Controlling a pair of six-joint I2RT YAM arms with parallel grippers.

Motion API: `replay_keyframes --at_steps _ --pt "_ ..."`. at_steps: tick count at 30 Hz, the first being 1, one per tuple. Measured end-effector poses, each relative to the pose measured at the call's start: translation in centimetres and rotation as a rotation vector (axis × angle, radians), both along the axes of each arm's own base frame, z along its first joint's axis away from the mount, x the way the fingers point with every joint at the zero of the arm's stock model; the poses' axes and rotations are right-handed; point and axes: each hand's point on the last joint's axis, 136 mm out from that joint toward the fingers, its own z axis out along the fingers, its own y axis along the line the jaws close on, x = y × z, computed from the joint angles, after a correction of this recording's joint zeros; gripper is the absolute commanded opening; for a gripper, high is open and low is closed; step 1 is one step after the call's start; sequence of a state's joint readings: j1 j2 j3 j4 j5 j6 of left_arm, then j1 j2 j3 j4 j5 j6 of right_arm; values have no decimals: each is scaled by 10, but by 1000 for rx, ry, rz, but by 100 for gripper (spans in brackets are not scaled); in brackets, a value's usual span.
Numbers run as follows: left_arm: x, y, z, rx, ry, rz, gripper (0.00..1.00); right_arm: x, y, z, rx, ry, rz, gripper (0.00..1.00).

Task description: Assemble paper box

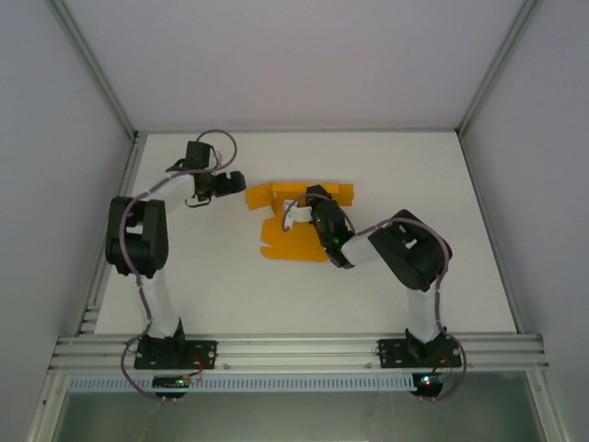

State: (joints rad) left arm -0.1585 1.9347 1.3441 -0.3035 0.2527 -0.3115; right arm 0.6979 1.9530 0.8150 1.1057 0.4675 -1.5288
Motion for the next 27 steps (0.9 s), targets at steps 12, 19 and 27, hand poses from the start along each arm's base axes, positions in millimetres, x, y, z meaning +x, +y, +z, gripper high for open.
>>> replay_keyframes --at_steps 12,19,27 --pt "-80 -98 -17 -103 -108 -414 81 1 -4 -3 7 15 -29 0" --pt "-88 -108 -13 -89 -251 -463 70 -1 -4 -5 -1 22 -38 0" --pt "-73 -115 7 -79 -394 -512 57 -7 1 -2 5 19 -34 0"
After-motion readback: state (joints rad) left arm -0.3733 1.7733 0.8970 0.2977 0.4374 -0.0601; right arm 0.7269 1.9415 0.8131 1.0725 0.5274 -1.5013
